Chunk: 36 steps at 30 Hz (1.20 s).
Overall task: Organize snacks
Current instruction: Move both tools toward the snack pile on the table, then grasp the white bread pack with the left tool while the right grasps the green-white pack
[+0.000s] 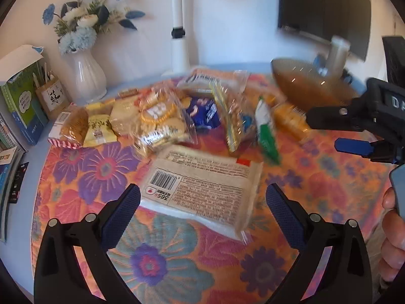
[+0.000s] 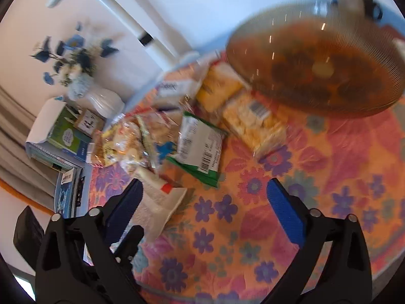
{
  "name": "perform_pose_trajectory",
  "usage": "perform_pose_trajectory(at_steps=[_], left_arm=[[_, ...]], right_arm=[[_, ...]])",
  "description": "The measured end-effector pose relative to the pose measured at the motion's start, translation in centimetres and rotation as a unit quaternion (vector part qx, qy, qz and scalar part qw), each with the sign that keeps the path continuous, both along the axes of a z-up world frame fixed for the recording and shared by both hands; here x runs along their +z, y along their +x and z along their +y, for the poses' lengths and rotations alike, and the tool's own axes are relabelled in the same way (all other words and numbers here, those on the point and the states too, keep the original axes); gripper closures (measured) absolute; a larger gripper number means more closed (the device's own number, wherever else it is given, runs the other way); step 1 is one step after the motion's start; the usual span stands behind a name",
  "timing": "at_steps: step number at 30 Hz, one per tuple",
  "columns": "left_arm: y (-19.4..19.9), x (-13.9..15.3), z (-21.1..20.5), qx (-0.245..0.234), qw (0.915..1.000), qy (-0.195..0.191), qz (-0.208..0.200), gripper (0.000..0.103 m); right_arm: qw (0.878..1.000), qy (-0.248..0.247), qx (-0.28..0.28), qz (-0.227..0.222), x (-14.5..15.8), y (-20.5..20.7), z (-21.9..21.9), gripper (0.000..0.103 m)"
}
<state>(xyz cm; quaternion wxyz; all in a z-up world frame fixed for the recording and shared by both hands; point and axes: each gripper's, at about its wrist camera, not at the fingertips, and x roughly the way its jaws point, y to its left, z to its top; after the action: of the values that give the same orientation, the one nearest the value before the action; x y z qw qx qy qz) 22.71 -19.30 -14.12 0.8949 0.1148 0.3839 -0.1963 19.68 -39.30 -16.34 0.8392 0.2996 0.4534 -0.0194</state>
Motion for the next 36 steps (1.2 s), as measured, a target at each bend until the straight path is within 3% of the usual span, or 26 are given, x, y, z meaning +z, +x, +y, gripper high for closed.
perform_pose_trajectory(at_steps=[2,5,13,18,20,21,24,28,33,34,36], left_arm=[[0.1,-0.8,-0.8,-0.002,0.9998,0.021,0.002,0.005],[0.7,-2.0,-1.6,-0.010,0.9987,0.048,0.012,0.005],[1.9,-2.0,3.7,0.021,0.9980,0.037,0.048,0.005],[2.7,-1.6,8.3,0.053,0.9944,0.015,0.090,0.005],[2.8,-0.6,9.1,0.046,0.9945,-0.012,0.093,0.005],[3.0,0.3,9.0,0.032,0.9933,-0.043,0.102,0.005],[4.5,0.9,7.5,0.030,0.9854,-0.094,0.139,0.005],[6.9,-1.5,3.7,0.086,0.9763,-0.081,0.181,0.005],[7.1,-3.3,0.4,0.114,0.9849,0.030,0.127,0.005],[6.9,-3.4,0.1,0.112,0.9862,0.036,0.116,0.005],[6.8,-3.3,0.1,0.106,0.9877,0.029,0.111,0.005]], right_arm=[[1.000,0.013,0.002,0.011,-1.2,1.0,0.0,0.015],[0.999,0.022,0.001,0.027,-2.3,2.7,0.0,0.016],[0.999,0.010,0.007,0.039,-3.6,4.3,0.1,0.026],[0.999,0.008,0.007,0.037,-3.8,3.3,0.0,0.029],[0.999,0.025,0.004,0.034,-3.8,2.6,-0.4,0.029],[0.999,0.034,0.001,0.031,-3.7,2.4,-0.7,0.029],[0.999,0.042,0.001,0.024,-3.3,2.5,-1.0,0.029],[0.997,0.071,0.003,0.025,-3.7,3.8,-0.9,0.024],[0.998,0.053,-0.011,0.018,-4.6,5.3,-0.2,0.019],[0.999,0.038,-0.005,0.016,-4.5,5.6,0.2,0.021],[0.999,0.031,0.012,0.001,-4.4,5.6,1.0,0.042]])
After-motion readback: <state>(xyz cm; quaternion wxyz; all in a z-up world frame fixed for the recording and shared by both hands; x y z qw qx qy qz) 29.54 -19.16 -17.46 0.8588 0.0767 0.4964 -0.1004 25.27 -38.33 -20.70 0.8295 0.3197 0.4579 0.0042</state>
